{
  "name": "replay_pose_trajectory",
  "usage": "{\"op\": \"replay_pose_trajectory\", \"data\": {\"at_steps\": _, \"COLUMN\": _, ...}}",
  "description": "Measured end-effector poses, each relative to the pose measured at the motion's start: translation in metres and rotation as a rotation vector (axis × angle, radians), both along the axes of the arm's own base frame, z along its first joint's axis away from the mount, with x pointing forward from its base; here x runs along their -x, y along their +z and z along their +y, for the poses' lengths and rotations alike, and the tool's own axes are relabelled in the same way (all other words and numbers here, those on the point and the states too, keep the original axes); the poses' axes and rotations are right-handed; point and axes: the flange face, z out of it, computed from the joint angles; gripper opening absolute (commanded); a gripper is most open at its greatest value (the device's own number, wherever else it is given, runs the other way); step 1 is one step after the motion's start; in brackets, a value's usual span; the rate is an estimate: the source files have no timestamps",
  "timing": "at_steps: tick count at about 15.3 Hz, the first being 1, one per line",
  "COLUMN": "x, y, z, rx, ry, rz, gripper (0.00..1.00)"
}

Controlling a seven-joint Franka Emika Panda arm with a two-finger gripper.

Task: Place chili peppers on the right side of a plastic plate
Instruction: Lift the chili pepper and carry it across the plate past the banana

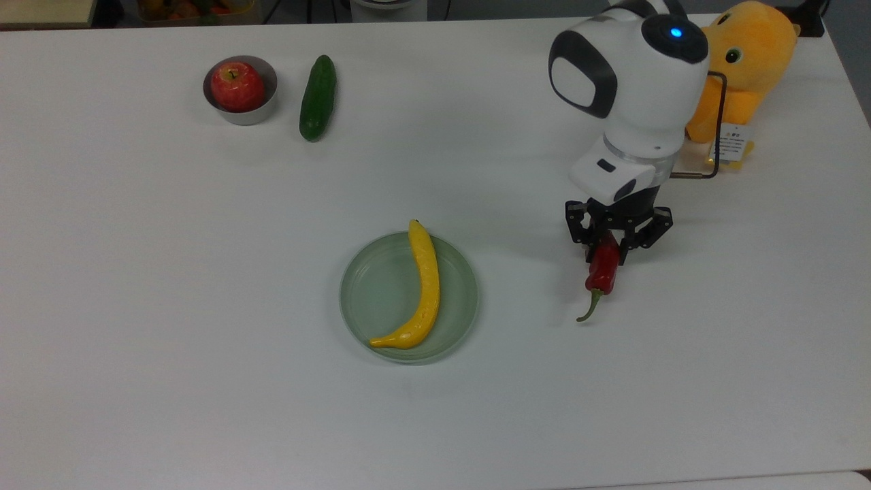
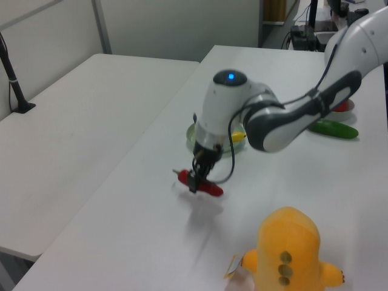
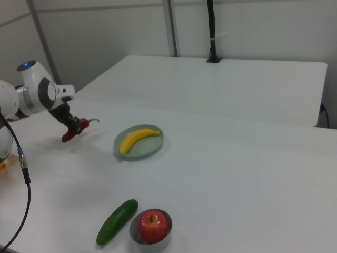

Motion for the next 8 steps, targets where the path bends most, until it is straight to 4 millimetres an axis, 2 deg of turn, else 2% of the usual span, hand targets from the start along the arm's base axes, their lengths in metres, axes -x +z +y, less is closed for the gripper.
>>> {"op": "replay_pose_trajectory", "data": {"at_steps": 2, "x": -0.007, "y": 0.036, "z": -0.016, "rx": -0.02, "ry": -0.021, "rz": -0.042, "gripper": 0.0}}
{"op": "replay_pose_trajectory", "data": {"at_steps": 5, "x": -0.008, "y": 0.087, "z": -0.054, "rx": -0.003, "ry": -0.012, "rz": -0.093, "gripper": 0.0}}
{"op": "replay_pose_trajectory", "data": {"at_steps": 6, "x": -0.007, "y": 0.099, "z": -0.071, "rx": 0.012, "ry": 0.0, "rz": -0.103, "gripper": 0.0}}
{"op": "replay_pose_trajectory", "data": {"at_steps": 8, "x": -0.01, "y": 0.109, "z": -0.106, "rx": 0.053, "ry": 0.035, "rz": -0.105, "gripper": 0.0}}
